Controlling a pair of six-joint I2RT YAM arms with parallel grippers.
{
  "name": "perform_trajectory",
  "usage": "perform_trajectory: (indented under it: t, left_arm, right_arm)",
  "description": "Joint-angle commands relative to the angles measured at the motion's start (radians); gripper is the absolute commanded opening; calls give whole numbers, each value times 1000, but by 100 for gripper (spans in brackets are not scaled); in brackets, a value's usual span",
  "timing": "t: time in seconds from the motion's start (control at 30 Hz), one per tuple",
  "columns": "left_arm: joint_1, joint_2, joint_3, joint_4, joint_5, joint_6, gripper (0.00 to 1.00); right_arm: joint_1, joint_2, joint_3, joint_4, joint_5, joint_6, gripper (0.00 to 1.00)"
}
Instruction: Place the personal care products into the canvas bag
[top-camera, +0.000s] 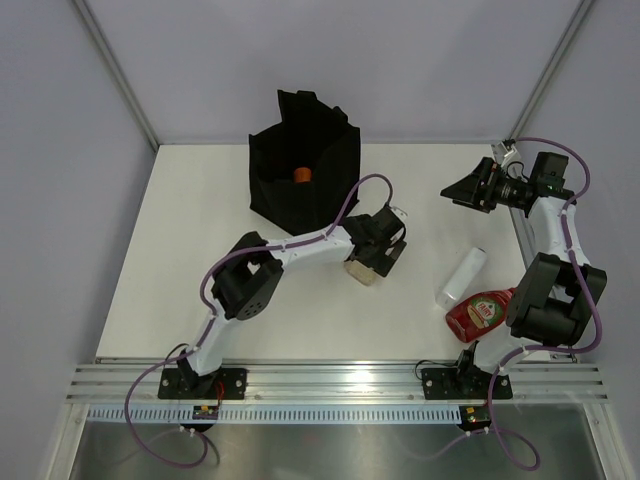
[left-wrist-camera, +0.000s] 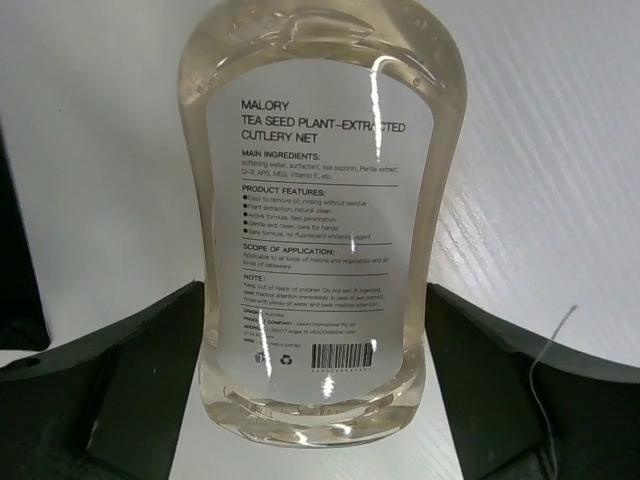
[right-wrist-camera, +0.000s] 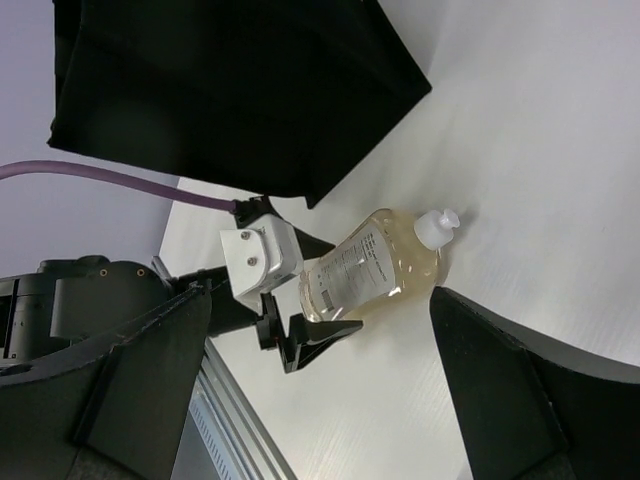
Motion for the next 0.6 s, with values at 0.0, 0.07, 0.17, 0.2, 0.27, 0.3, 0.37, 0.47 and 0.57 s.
perform_trajectory:
  t: [0.0,0.07,0.17,0.2,0.27,0.3,0.37,0.47,0.57]
  left_arm:
    - [18,47,0,-33,23,-12,92]
    - [18,82,59,-34,26,-11,98]
    - [18,125,110,-36,16,4,99]
    - [20,132,132,-33,8,12,99]
    - [20,149,144,-30,2,17,99]
    - [21,159,155,-25,2,17,99]
    - [26,167,158,-16,8,17,99]
    - [30,175,147,-2,12,15,97]
    - [32,166,120,-2,3,12,89]
  right_arm:
    - [-5,-31,5,22,-37,3,99]
    - [-5,-28,4,16,-40,-3,100]
    - [-5,-28,5,6,-39,-14,99]
    - [-5,-28,1,3,-39,-20,99]
    - [-5,-28,-3,3,-36,-22,99]
    - [-5,-28,-6,5,-34,-25,100]
    - [-5,-28,-12,6,-33,-23,100]
    - [-5,-28,-12,2,-30,-28,100]
    - [-5,-26,-7,-4,-27,-28,99]
